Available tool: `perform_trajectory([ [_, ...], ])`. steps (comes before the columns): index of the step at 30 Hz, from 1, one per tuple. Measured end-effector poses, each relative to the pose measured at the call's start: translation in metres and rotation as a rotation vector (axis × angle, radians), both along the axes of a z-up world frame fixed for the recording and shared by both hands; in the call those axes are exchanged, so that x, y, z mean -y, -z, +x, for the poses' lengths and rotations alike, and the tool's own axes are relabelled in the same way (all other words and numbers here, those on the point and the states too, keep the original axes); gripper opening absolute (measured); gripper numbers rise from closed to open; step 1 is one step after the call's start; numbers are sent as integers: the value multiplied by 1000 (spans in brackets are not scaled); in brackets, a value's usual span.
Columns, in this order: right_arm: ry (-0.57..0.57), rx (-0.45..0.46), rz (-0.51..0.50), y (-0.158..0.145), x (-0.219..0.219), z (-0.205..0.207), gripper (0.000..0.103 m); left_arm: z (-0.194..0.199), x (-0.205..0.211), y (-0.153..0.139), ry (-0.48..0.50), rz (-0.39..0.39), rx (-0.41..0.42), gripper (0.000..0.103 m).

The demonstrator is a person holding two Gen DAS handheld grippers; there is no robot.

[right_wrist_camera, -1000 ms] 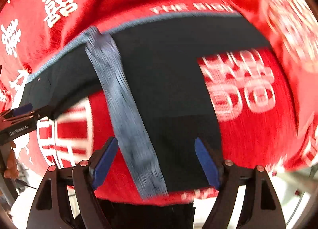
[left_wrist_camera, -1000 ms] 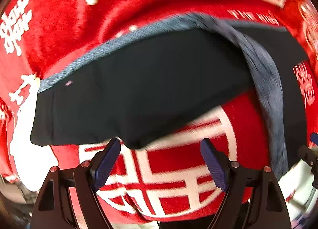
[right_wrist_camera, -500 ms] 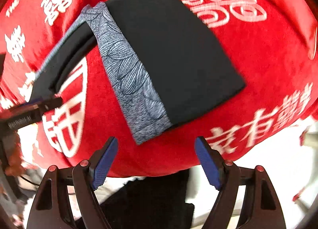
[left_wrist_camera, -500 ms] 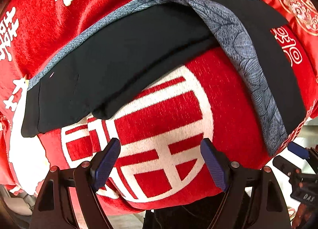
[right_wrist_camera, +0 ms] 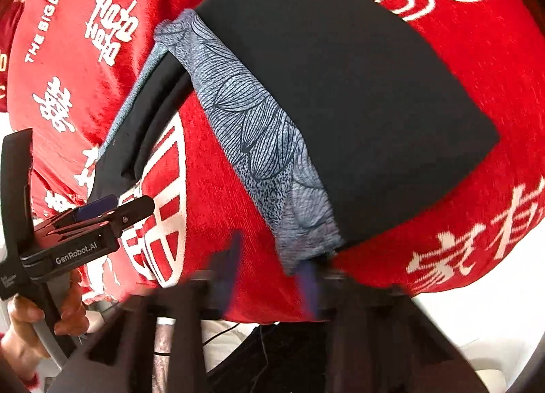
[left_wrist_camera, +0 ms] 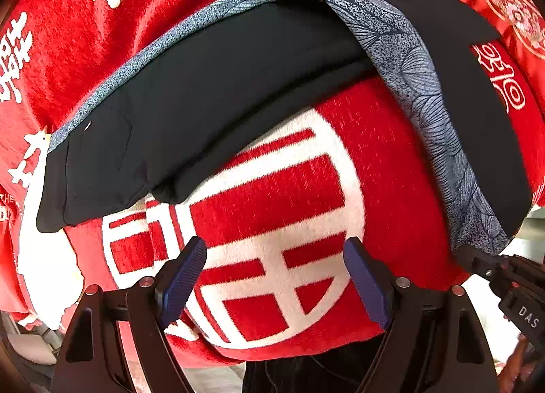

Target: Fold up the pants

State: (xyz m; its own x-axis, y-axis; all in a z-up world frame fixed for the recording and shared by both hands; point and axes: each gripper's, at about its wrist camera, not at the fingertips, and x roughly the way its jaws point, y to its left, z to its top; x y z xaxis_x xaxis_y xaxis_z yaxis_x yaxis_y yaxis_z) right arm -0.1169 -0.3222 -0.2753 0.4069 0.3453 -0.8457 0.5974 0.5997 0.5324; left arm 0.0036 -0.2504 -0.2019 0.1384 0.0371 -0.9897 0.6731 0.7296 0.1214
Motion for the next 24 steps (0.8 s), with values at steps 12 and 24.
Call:
perform_trajectory([
  [12, -152, 158, -308, -154, 165, 95, 3, 47, 65, -37, -109, -48, 40, 84],
  [24, -180, -160, -431, -68, 332, 208, 15, 135, 166, 7, -229, -24, 88, 84],
])
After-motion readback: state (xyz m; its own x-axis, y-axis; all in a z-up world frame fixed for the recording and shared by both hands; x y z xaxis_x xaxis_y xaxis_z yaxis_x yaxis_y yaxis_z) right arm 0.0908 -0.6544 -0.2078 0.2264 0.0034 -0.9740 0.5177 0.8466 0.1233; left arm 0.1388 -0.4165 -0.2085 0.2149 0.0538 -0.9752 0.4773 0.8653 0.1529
